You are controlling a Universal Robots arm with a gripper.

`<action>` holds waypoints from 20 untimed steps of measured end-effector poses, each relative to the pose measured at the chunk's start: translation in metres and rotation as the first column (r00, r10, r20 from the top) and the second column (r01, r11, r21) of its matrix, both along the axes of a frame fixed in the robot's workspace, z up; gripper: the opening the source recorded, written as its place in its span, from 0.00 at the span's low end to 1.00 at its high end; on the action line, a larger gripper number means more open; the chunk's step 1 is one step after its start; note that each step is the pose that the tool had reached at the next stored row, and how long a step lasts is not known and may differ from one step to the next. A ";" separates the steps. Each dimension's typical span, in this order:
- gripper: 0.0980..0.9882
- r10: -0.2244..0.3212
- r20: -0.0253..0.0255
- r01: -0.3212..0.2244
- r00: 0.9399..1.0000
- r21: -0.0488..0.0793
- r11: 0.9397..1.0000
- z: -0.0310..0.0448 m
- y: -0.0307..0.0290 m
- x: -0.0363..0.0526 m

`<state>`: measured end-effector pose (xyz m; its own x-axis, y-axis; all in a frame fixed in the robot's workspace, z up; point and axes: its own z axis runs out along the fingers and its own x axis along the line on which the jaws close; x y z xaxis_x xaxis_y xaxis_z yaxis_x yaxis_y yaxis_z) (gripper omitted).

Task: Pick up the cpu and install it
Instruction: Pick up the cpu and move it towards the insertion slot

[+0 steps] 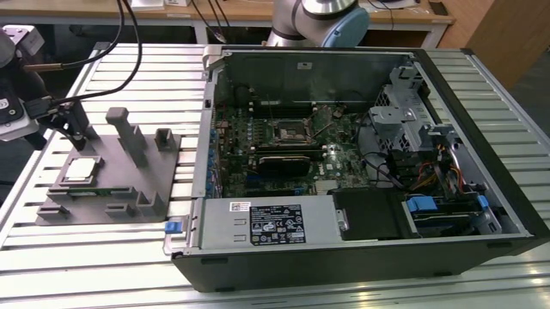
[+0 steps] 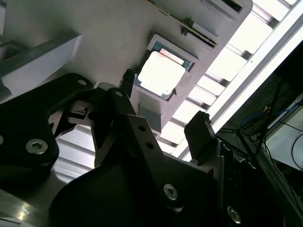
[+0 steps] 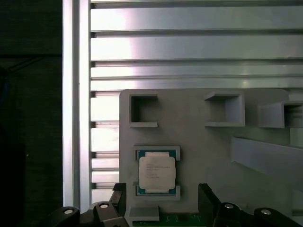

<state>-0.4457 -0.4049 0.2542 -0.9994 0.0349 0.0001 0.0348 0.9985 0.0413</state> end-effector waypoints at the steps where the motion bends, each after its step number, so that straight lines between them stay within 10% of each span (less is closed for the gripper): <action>1: 0.68 0.000 0.000 0.000 1.000 0.000 1.000 -0.0005 0.0000 0.0000; 20: 0.68 0.003 0.000 -0.003 1.000 0.000 1.000 -0.0201 -0.0055 0.0000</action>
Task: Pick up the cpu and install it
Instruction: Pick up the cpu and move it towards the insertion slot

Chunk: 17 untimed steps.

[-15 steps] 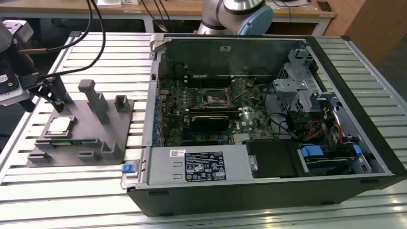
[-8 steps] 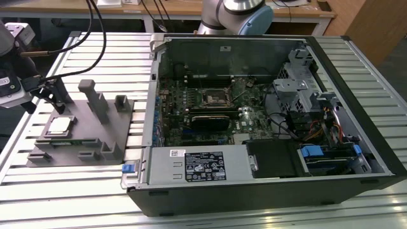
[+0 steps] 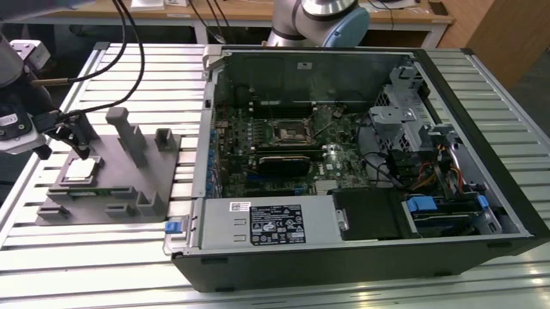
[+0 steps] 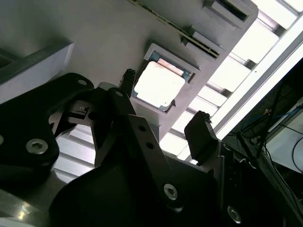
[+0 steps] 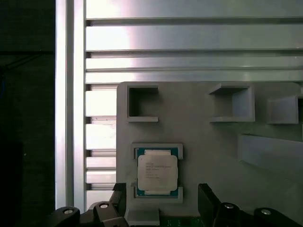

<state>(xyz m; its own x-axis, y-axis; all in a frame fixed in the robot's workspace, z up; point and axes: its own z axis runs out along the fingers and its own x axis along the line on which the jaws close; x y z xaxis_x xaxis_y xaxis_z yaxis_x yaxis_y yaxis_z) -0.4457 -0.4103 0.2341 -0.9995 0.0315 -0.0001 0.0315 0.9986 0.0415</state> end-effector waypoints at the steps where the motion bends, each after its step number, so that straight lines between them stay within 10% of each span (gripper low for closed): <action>1: 0.68 -0.002 0.000 0.002 1.000 0.000 1.000 -0.0018 0.0000 0.0000; 17: 0.68 -0.021 0.000 0.021 1.000 0.000 1.000 -0.0283 0.0025 -0.0021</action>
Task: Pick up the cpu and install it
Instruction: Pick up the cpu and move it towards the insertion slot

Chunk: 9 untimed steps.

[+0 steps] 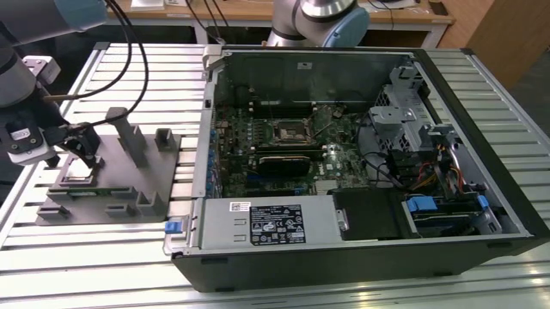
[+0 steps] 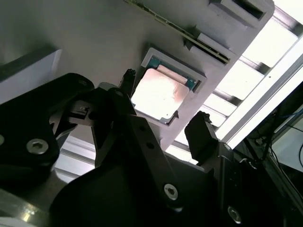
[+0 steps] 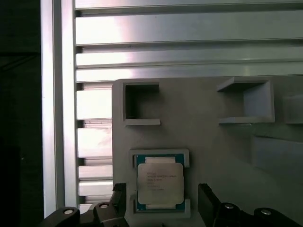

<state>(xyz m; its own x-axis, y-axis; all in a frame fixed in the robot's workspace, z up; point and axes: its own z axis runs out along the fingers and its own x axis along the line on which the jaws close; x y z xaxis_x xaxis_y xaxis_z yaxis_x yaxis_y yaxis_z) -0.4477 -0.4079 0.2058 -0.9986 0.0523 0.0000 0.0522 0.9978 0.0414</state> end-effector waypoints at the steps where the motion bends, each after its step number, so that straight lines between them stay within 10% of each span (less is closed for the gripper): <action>1: 0.68 0.000 0.000 0.000 1.000 0.000 1.000 -0.0016 0.0002 -0.0001; 9: 0.68 0.000 0.000 0.000 1.000 0.000 1.000 -0.0124 0.0019 -0.0001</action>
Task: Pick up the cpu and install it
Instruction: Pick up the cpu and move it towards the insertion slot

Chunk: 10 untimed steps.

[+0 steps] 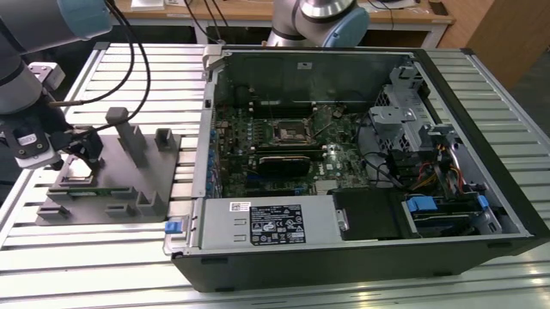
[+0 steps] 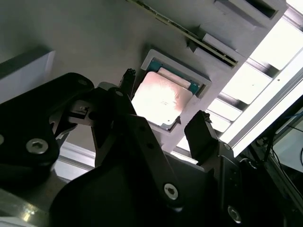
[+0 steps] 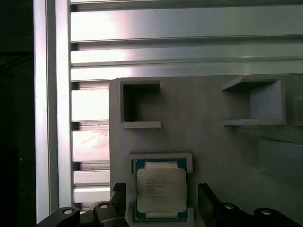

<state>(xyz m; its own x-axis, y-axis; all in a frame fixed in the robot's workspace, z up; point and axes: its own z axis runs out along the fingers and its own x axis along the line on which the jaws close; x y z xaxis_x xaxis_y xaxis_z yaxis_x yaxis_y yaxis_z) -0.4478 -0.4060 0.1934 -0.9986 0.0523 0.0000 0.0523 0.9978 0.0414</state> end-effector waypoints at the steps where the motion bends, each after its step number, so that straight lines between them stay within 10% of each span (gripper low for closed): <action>1: 0.68 0.000 0.000 0.000 1.000 0.000 1.000 -0.0011 0.0003 -0.0001; 10: 0.67 0.007 0.000 -0.007 1.000 0.000 1.000 -0.0078 0.0006 -0.0009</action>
